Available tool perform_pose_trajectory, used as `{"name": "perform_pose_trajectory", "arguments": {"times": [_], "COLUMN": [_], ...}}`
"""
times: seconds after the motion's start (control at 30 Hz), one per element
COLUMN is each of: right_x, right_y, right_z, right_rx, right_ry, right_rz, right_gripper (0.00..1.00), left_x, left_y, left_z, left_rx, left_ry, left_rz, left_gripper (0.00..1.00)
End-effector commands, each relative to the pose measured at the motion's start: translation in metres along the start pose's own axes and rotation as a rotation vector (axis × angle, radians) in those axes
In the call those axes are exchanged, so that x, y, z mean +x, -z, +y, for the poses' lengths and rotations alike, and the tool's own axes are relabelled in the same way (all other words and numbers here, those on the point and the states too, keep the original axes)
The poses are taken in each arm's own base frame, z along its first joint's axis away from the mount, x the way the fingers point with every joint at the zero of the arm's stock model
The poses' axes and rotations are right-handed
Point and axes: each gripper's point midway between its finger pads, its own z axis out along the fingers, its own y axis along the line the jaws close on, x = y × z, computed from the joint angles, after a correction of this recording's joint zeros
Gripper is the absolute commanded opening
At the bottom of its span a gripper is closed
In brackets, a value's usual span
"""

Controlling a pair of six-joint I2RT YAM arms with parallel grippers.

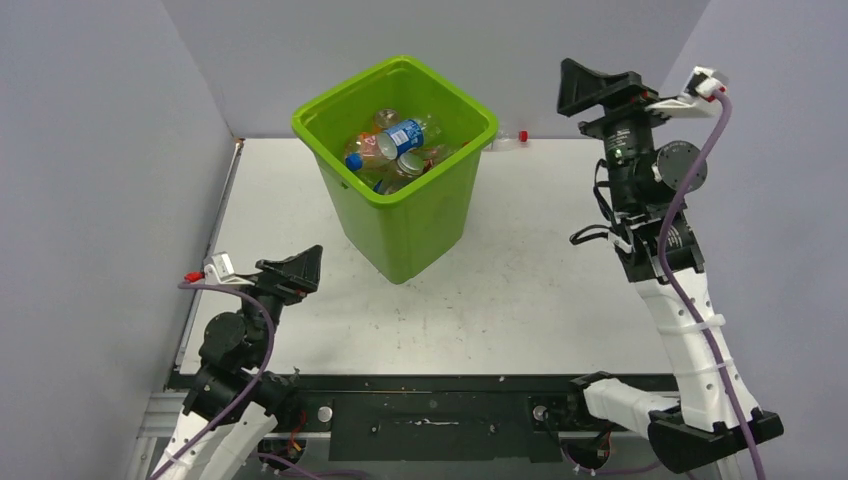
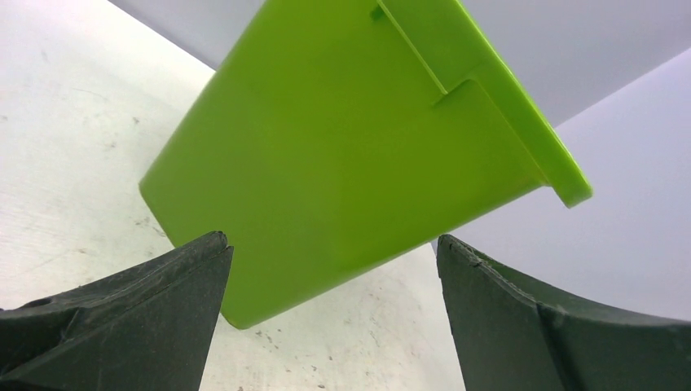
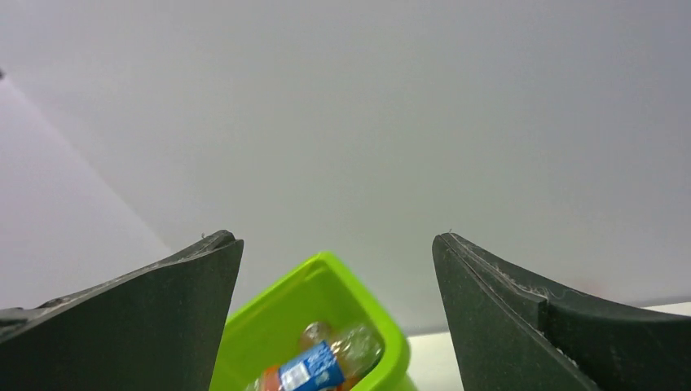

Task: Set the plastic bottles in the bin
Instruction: Move the trash bin to the corner of the board, then pick up the plastic bottle from the corner of the board.

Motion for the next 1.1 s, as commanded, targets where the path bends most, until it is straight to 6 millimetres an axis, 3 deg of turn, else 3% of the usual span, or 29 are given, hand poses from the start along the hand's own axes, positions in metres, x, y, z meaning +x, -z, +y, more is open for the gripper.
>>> {"name": "perform_pose_trajectory", "arguments": {"times": [0.0,0.13,0.27,0.53,0.8,1.07], "right_x": [0.069,0.134,0.181,0.272,0.364,0.416], "right_y": [-0.026,-0.038,-0.046,-0.084,-0.109,-0.138], "right_z": [-0.094,-0.169,-0.212,-0.270,-0.327,-0.350], "right_rx": [0.193,0.305,0.341,0.403,0.484,0.512], "right_ry": [-0.135,-0.303,-0.387,-0.493,-0.770,-0.796], "right_rz": [0.033,0.098,0.083,0.131,0.103,0.116], "right_gripper": [0.90,0.90,0.90,0.90,0.90,0.90], "left_x": [-0.024,-0.023,-0.020,-0.003,-0.003,0.000], "left_y": [0.007,0.008,0.008,0.005,0.010,0.006], "left_z": [0.006,0.018,0.031,0.050,0.064,0.074], "left_rx": [-0.052,-0.091,-0.139,-0.200,-0.248,-0.287], "left_ry": [-0.050,-0.098,-0.141,-0.135,-0.128,-0.155], "left_rz": [-0.083,-0.085,-0.088,-0.050,-0.067,-0.076], "left_gripper": [0.96,0.96,0.96,0.96,0.96,0.96]}}
